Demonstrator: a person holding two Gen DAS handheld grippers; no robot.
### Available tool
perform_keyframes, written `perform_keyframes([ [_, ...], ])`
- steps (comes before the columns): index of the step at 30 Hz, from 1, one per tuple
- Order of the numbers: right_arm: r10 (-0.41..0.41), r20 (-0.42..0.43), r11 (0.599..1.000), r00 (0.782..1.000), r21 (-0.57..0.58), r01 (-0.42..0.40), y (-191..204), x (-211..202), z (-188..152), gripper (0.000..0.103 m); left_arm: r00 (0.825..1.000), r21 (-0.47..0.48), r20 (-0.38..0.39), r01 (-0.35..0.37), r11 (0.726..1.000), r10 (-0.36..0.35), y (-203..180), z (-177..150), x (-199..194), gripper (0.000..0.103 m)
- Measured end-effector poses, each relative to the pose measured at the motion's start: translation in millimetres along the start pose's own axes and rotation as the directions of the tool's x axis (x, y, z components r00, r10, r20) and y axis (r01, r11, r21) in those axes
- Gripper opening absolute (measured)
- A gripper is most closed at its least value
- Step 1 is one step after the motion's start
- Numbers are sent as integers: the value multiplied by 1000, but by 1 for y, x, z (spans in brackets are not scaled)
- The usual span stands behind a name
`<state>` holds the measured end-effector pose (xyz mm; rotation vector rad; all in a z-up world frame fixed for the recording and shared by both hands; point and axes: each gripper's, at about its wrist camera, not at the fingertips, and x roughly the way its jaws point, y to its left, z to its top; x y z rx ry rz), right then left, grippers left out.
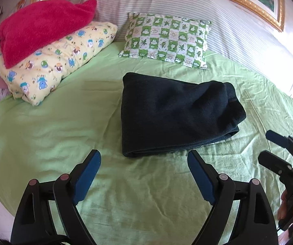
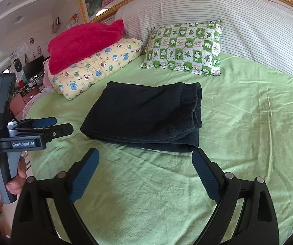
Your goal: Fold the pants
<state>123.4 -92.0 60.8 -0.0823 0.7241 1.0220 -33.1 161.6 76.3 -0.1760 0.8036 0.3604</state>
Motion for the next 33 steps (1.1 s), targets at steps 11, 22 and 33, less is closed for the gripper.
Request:
perform_keyframes([
  [11,31,-15,999,999,-40,-32,5,14,-3,93,1000,39,-17,-26,999,26,-5,-4,19,90],
  [22,39,-18,999,999,-34,-40,-2,37,-7,93,998,48,-53,-10,999,12,-8,-9,50,90],
  [33,39,10,998,999,-47,-39,-2,47,-12,93,999,76,-52,-12,997,16,-11,-16,63,90],
])
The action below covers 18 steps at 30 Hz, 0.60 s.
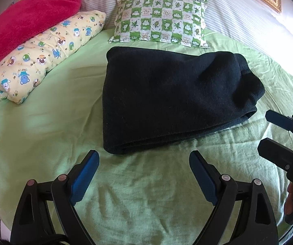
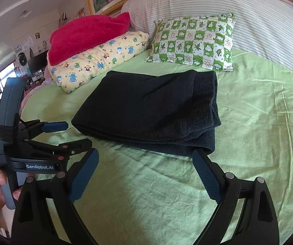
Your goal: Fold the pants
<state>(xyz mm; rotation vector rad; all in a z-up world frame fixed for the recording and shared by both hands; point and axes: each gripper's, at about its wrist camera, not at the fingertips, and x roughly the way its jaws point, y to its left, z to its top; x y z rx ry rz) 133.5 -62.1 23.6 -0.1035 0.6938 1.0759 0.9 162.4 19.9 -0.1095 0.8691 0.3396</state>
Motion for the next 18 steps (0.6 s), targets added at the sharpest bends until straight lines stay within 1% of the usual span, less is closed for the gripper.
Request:
perform_keyframes([
  [4,-7,21,1000,1000,-2,7,0,2,-2,93,1000,6,10,-7,1000,7,0,-1,2,91],
  [12,-13,20,1000,1000,13,12,-5,11,-3,93,999,1,15,-37,999,37,1,2,4,91],
  [18,-13,16,1000,1000,11,13,-5,13,-3,93,999,-3,16,-36,999,36,0,2,5,91],
])
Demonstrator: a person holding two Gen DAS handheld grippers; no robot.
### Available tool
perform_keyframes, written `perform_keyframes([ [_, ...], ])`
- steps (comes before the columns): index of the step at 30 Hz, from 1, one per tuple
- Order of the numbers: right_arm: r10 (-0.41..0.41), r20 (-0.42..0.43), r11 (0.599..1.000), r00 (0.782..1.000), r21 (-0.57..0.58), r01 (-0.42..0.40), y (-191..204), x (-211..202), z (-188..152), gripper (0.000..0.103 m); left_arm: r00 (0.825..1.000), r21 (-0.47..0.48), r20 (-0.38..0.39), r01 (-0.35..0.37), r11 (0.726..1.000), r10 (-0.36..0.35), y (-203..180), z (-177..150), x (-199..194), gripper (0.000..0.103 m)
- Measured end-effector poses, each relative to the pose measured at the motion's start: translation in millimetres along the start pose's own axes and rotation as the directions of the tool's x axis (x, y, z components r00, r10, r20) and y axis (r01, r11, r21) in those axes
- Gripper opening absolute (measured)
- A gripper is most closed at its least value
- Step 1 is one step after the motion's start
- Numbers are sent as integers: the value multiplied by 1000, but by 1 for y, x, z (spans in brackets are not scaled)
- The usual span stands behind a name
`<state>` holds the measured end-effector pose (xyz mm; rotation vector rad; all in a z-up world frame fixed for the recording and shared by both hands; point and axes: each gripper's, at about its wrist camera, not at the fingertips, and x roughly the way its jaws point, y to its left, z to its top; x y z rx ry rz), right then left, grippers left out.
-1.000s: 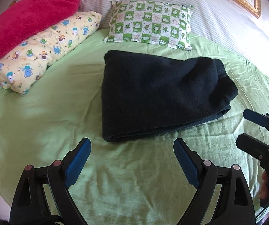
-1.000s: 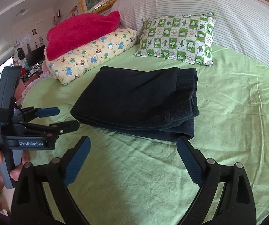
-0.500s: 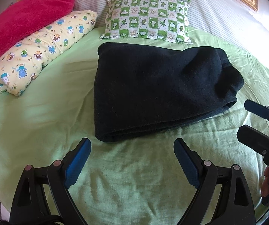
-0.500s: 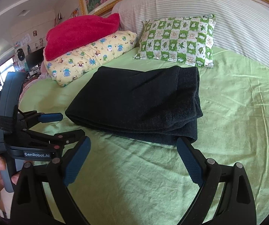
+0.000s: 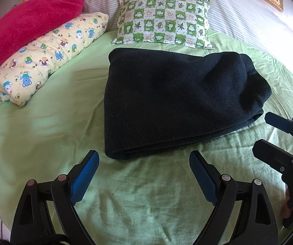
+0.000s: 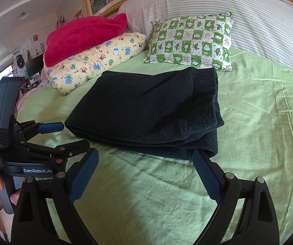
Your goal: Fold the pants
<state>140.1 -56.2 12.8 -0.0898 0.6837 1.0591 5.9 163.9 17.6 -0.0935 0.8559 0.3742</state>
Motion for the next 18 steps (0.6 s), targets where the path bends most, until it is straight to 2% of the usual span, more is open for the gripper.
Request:
perform_keyframes([
  [18,0,3,1000,1000,1,0,1,6,3,93,1000,10,30,0,1000,0,-2,7,-7,91],
])
